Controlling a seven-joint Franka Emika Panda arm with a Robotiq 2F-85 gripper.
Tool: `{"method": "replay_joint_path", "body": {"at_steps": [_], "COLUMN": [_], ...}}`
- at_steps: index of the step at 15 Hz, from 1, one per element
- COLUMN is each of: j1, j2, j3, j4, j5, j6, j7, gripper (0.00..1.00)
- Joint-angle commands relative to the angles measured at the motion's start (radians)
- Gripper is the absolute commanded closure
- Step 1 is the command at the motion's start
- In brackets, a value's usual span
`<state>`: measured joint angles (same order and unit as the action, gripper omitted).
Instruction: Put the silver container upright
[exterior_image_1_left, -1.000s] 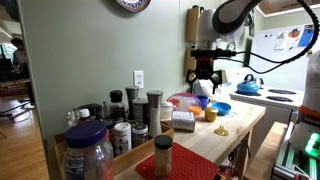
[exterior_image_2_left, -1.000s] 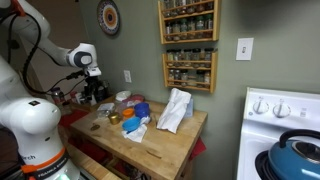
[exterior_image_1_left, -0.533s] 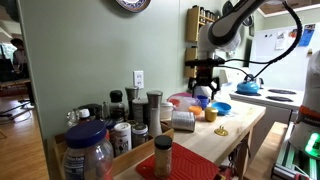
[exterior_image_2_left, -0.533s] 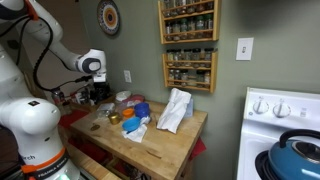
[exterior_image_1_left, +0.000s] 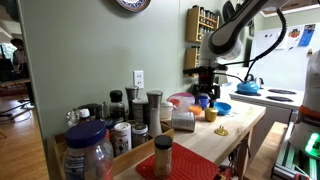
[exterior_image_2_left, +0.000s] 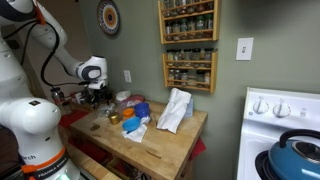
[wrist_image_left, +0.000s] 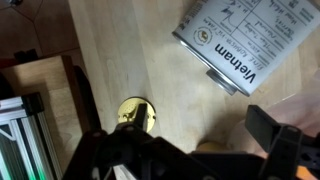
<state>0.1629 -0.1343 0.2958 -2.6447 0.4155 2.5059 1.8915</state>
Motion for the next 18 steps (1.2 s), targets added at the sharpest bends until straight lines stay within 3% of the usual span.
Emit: {"method": "replay_joint_path", "body": {"at_steps": [1, 4, 9, 10, 12, 18], "j1": [0.034, 0.055, 0.094, 0.101, 0.112, 0.122], "j2": [0.017, 0.045, 0.100, 0.115, 0.140, 0.199], "j3": [-0.003, 0.002, 0.002, 0.005, 0.009, 0.031], "j4": [-0.052, -0.078, -0.091, -0.088, -0.081, -0.062], "j5": [0.069, 0.129, 0.270, 0.292, 0.338, 0.447], "j6": [0.109, 0.207, 0.340, 0.358, 0.396, 0.501], "j7": [0.152, 0.261, 0.345, 0.343, 0.324, 0.278], "gripper": [0.00, 0.00, 0.18, 0.10, 0.08, 0.14]}}
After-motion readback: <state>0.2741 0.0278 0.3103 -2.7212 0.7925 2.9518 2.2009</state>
